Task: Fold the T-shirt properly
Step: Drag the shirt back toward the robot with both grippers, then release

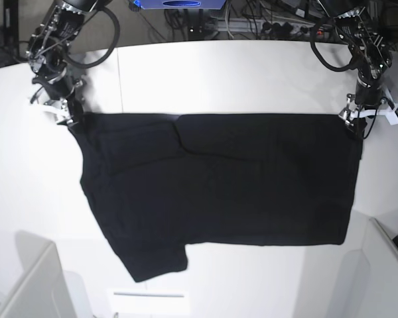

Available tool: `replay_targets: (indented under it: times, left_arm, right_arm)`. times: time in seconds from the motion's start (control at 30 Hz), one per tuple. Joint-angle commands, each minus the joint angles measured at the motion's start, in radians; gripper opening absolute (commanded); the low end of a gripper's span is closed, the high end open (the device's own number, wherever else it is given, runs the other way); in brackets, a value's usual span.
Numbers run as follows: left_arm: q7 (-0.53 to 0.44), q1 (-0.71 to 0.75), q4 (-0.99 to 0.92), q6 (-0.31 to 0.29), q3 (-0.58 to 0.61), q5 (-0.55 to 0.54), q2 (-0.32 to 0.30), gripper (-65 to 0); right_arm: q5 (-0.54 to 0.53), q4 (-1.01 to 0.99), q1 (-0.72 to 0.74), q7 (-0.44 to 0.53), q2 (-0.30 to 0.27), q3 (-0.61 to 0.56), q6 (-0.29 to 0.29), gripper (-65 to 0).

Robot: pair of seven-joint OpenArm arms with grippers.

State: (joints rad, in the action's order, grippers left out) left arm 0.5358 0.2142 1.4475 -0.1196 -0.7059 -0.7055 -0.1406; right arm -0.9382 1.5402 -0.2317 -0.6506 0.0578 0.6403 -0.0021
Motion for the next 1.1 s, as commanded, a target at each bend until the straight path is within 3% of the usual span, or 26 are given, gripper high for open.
replay_targets:
  times: [0.0,0.3,0.4,0.5,0.6,0.7,0.73,0.77,0.8,1.07]
  left_arm:
    - [-0.013,-0.015,0.011,-0.004,-0.004,-0.007,-0.014,-11.0]
    - [-0.013,-0.057,-0.064,-0.004,-0.001,-0.007,-0.015,-11.2]
    - [-0.013,-0.057,-0.089,-0.004,0.070,-0.007,-0.021,-12.2]
    - [-0.015,-0.058,-0.110,-0.004,0.108,-0.010,-0.044,-22.9]
    - [-0.016,-0.065,-0.130,-0.004,0.110,-0.012,-0.044,-42.3]
    - [-0.015,-0.071,-0.135,-0.004,0.110,-0.012,-0.044,-62.2]
    - [-0.015,-0.071,-0.135,-0.004,0.110,-0.012,-0.044,-65.0]
    - [-0.015,-0.069,-0.129,-0.004,0.110,-0.010,-0.046,-65.0]
    - [-0.013,-0.068,-0.124,-0.004,0.111,-0.010,-0.046,-65.0]
    - [-0.013,-0.023,-0.058,-0.004,0.113,-0.006,-0.058,-65.0]
  right_arm:
    - [0.006,0.007,-0.001,-0.007,-0.008,-0.020,-0.003,-30.0]
    - [0.087,0.007,0.013,-0.005,0.006,-0.049,-0.003,-30.2]
    - [0.087,0.007,0.018,-0.005,0.006,-0.049,-0.003,-30.2]
    - [0.087,0.007,0.021,-0.005,0.006,-0.049,-0.003,-30.3]
    - [0.087,0.007,0.021,-0.004,0.006,-0.049,-0.003,-32.7]
    - [0.087,-0.008,0.021,0.007,0.003,-0.047,0.000,-47.7]
    - [0.087,-0.014,0.021,0.024,0.001,-0.044,0.003,-55.4]
    - [0.087,-0.016,0.018,0.044,0.001,-0.041,0.003,-63.6]
    - [0.087,-0.019,0.015,0.058,0.001,-0.043,0.003,-65.0]
    - [0.087,-0.011,0.001,0.064,0.001,-0.041,0.000,-65.0]
